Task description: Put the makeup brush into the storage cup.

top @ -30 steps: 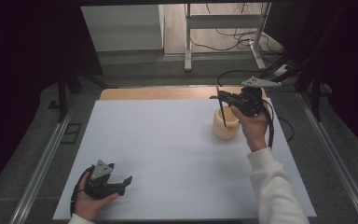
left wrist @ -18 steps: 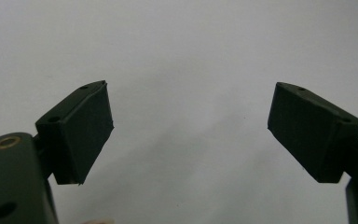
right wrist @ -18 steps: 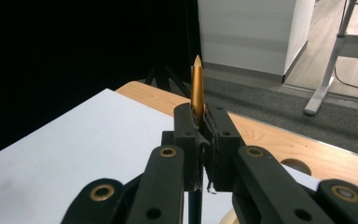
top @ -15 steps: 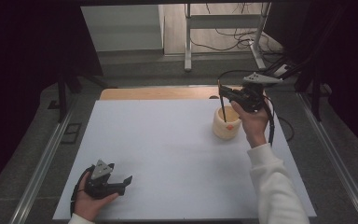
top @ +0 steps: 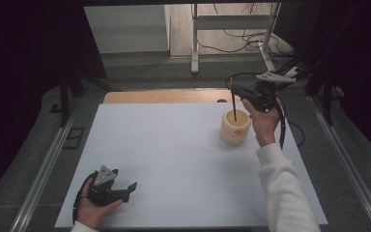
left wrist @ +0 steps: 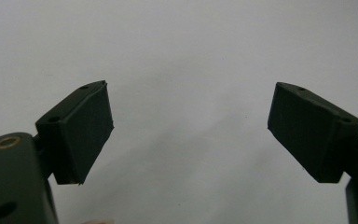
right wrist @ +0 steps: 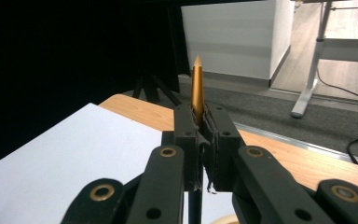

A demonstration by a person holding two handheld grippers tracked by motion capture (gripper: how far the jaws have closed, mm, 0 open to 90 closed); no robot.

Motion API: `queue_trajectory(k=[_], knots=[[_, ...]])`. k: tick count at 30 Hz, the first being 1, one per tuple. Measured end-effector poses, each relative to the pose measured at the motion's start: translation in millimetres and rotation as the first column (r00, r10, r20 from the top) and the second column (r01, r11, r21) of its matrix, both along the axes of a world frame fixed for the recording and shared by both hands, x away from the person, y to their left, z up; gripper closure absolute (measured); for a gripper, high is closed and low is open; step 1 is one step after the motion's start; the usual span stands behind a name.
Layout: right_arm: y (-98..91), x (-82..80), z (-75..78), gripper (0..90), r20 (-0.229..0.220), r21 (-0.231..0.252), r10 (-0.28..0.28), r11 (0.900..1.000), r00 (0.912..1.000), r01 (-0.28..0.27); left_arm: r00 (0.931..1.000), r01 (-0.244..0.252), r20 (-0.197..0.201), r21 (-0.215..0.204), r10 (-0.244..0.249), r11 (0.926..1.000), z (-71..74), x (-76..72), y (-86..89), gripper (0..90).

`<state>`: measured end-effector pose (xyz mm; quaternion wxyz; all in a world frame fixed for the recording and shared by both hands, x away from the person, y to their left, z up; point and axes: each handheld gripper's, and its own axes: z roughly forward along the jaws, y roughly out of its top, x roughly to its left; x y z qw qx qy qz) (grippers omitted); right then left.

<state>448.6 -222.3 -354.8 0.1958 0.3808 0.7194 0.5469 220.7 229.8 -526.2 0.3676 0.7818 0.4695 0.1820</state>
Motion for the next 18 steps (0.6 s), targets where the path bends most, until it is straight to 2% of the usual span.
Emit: queue_trajectory(k=[18], knots=[[-13.2,16.5,-9.6,85.1,-0.018,0.02,-0.056,0.9982,0.9983,0.056,1.0,-0.001,-0.002,0.001,0.001,1.0,-0.4,-0.2,-0.4,14.5]])
